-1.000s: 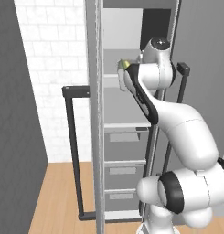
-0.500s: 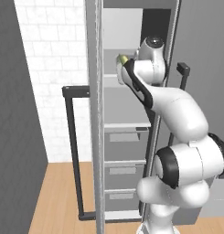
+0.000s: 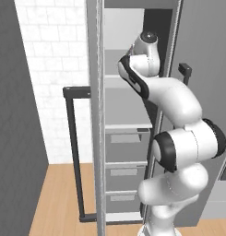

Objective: Take the meat container that has the chicken drumstick and place it on the second highest rack of the freezer. Then take the vegetable container that has the corn and eggplant and place it on the highest rack of the freezer.

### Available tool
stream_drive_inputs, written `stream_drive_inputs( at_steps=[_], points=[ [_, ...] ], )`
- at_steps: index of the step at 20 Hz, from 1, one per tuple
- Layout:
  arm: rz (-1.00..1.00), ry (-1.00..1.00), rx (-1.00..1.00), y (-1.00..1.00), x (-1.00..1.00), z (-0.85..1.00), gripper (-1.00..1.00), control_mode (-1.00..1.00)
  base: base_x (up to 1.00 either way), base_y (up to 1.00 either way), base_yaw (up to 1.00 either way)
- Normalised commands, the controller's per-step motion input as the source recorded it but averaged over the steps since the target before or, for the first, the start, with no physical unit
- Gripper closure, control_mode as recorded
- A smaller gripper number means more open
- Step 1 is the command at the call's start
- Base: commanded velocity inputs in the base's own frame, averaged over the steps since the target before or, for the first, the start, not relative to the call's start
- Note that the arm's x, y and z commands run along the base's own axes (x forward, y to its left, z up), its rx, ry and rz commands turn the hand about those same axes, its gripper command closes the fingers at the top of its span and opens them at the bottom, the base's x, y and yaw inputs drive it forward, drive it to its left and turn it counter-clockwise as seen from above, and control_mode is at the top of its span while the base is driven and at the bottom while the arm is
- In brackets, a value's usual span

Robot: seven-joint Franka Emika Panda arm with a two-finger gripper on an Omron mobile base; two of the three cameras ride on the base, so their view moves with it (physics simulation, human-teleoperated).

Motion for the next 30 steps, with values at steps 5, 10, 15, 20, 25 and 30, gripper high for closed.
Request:
stream_drive_inputs(
  at_steps=[5,10,15,20,25,30],
  points=[
    [-0.03,0.00,0.00,-0.01,0.71,0.16,1.00,-1.00,0.00,0.00,0.00],
    [-0.01,0.02,0.00,-0.11,0.89,0.02,1.00,-1.00,0.00,0.00,0.00],
    [0.10,0.15,0.00,-0.05,0.91,0.00,1.00,-1.00,0.00,0.00,0.00],
    [0.15,0.01,0.00,-0.48,0.47,0.00,-1.00,-1.00,0.00,0.00,0.00],
    [0.14,-0.07,-0.03,-0.25,0.07,-0.20,-1.00,-1.00,0.00,0.00,0.00],
    [0.17,-0.18,-0.22,0.00,-0.65,-0.86,-1.00,-1.00,0.00,0.00,0.00]
  ],
)
